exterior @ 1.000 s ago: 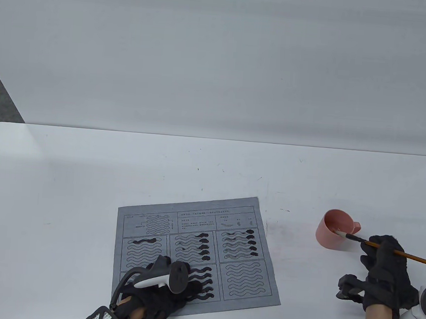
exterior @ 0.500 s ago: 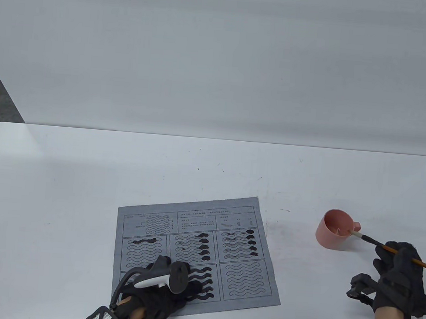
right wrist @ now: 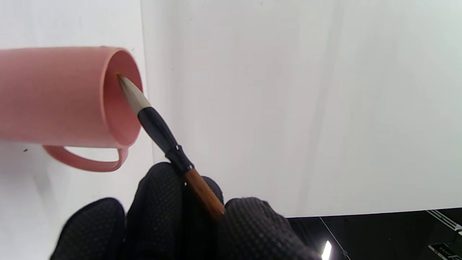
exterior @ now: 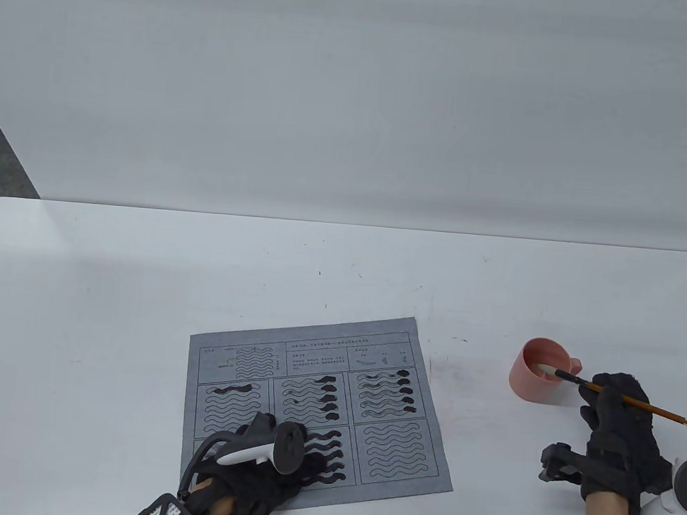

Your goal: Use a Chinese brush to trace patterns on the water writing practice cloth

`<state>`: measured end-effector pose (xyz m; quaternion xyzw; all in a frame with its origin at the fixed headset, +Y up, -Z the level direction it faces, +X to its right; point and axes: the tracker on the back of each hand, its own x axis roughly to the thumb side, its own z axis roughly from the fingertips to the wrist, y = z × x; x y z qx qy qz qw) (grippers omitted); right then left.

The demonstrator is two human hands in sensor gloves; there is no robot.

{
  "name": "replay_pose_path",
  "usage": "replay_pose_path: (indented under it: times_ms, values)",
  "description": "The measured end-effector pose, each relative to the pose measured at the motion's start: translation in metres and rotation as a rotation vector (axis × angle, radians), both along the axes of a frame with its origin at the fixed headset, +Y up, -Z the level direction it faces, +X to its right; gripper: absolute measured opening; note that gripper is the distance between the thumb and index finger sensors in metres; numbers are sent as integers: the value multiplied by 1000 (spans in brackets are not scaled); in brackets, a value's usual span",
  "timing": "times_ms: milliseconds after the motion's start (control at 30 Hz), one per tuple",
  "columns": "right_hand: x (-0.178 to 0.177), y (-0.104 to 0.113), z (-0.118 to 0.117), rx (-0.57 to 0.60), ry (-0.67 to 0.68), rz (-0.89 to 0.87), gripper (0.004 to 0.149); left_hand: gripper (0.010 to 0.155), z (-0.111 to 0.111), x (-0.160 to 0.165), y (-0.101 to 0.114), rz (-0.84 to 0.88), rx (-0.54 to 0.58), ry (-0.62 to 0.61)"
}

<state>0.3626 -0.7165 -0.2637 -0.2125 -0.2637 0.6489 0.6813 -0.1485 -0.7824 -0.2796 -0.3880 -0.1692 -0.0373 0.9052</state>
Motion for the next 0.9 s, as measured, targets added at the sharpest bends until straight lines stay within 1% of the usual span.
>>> replay_pose_path:
  times_ms: [100,233,300,400,467,500,600,667,700,733,800,833,867,900]
  values:
    - [5,-2,2,-15,-24,-5,43,60,0,0,0,4,4,-3]
    - [12,0,7,-53,-88,52,43,60,-1,-1,-1,13,4,-10]
    - [15,1,10,-65,-142,69,42,60,-2,-1,-1,23,3,-11]
    - [17,6,15,-42,-188,91,42,60,-3,-2,-2,33,4,-12]
    - [15,11,16,-1,-203,138,41,60,-3,-2,-2,36,5,-14]
    - [11,15,15,53,-175,176,41,60,-4,-2,-2,39,6,-16]
    - [-10,29,9,142,-46,266,40,60,-6,-3,-1,58,16,-24]
    - [-39,42,4,189,84,388,40,61,-8,-4,1,85,29,-29]
    - [-51,46,3,194,130,437,40,60,-9,-5,2,94,36,-29]
    - [-72,50,2,193,200,523,40,59,-11,-6,3,99,46,-27]
    - [-98,51,1,172,269,613,40,58,-12,-9,5,100,56,-14]
    - [-116,49,1,156,309,667,40,58,-13,-10,5,111,62,-1]
    - [-126,46,0,148,340,689,39,59,-13,-11,5,124,61,8]
    - [-145,39,-1,137,407,697,39,60,-13,-11,5,152,56,27]
